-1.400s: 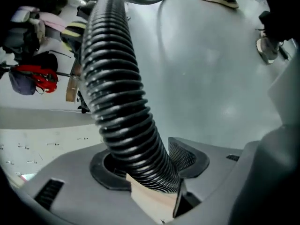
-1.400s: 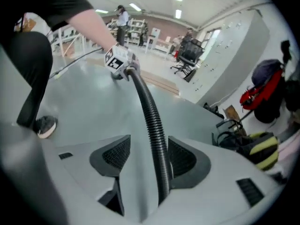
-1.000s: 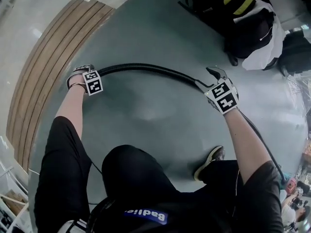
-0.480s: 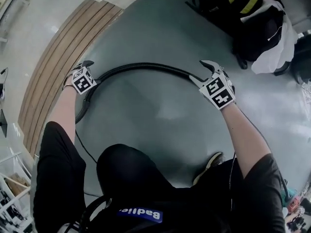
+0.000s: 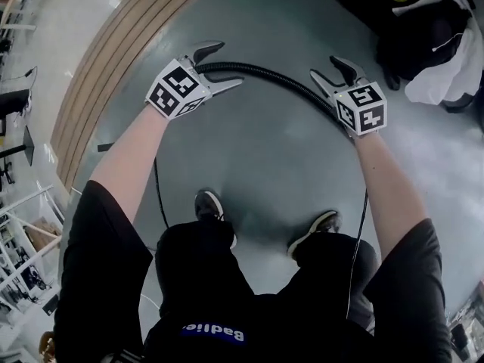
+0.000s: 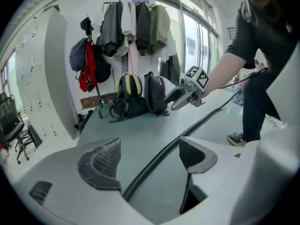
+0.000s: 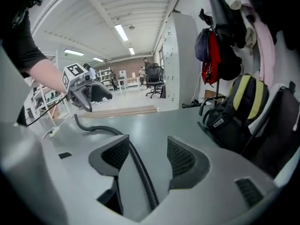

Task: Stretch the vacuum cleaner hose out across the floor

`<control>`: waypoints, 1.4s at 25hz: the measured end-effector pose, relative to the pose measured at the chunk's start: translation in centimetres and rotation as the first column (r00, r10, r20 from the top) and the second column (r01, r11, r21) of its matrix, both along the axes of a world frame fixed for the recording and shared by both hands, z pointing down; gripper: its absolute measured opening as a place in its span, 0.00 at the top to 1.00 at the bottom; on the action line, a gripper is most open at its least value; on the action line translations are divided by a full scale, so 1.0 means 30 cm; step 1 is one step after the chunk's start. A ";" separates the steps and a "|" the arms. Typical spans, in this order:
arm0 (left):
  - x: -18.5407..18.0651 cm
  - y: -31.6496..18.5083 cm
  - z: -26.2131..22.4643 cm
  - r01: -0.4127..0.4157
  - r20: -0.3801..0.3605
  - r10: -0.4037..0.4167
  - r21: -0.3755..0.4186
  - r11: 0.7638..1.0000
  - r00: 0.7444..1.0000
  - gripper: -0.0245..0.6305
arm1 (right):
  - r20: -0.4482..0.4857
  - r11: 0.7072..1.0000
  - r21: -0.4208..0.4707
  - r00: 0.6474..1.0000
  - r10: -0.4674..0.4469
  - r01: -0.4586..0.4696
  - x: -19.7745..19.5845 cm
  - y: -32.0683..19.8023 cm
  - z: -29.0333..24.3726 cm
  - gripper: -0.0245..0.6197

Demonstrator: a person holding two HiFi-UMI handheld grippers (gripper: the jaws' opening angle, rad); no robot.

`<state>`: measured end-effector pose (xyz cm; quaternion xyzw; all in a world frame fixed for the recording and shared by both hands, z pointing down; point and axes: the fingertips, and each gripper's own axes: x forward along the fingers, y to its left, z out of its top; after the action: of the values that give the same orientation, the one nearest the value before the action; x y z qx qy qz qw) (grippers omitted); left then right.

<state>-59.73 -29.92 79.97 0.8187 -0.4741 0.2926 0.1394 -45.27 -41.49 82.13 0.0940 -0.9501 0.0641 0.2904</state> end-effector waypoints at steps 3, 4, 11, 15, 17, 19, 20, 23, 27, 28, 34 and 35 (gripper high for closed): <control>0.155 0.027 -0.128 -0.080 -0.052 0.080 -0.006 0.997 0.995 0.36 | 0.001 0.999 -0.037 0.999 0.039 -0.039 0.062 0.048 -0.084 0.57; 0.187 0.036 -0.176 -0.107 -0.062 0.106 -0.008 0.994 0.992 0.36 | 0.003 0.998 -0.044 0.999 0.043 -0.043 0.078 0.055 -0.118 0.57; 0.212 0.035 -0.787 -0.110 -0.063 0.114 0.066 0.992 0.991 0.36 | 0.084 0.994 -0.088 0.993 0.078 -0.070 0.163 0.077 -0.541 0.57; 0.387 0.125 -1.218 -0.056 -0.127 0.074 0.138 0.989 0.989 0.36 | 0.198 0.974 -0.192 0.968 0.155 -0.117 0.298 0.209 -0.937 0.57; 0.499 0.188 -1.425 0.010 -0.198 0.021 0.152 0.988 0.980 0.36 | 0.244 0.958 -0.260 0.952 0.186 -0.120 0.398 0.316 -1.147 0.57; 0.613 0.252 -1.624 0.087 -0.276 -0.042 0.154 0.984 0.960 0.36 | 0.280 0.944 -0.309 0.937 0.207 -0.117 0.517 0.418 -1.359 0.57; 0.669 0.288 -1.722 0.122 -0.309 -0.070 0.152 0.981 0.949 0.36 | 0.294 0.939 -0.324 0.931 0.214 -0.113 0.578 0.466 -1.464 0.57; 0.817 0.376 -1.986 0.173 -0.372 -0.100 0.170 0.970 0.923 0.36 | 0.342 0.945 -0.309 0.916 0.211 -0.102 0.733 0.566 -1.769 0.57; 0.993 0.513 -2.218 0.126 -0.432 -0.013 0.234 0.964 0.902 0.36 | 0.384 0.953 -0.279 0.895 0.226 -0.120 0.877 0.730 -2.037 0.57; 1.030 0.564 -2.253 0.107 -0.450 0.014 0.242 0.965 0.893 0.36 | 0.388 0.951 -0.278 0.890 0.240 -0.135 0.901 0.790 -2.080 0.57; 1.162 0.864 -2.392 -0.061 -0.522 0.212 0.291 0.955 0.826 0.36 | 0.443 0.918 -0.256 0.808 0.390 -0.303 0.958 1.116 -2.329 0.57; 1.171 0.922 -2.414 -0.094 -0.513 0.241 0.296 0.950 0.824 0.36 | 0.457 0.908 -0.266 0.787 0.415 -0.324 0.959 1.172 -2.361 0.57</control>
<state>-24.59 -2.25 7.54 0.9175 -0.3747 -0.0043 0.1337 -16.49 -6.32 11.28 0.2330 -0.9460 0.2245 0.0213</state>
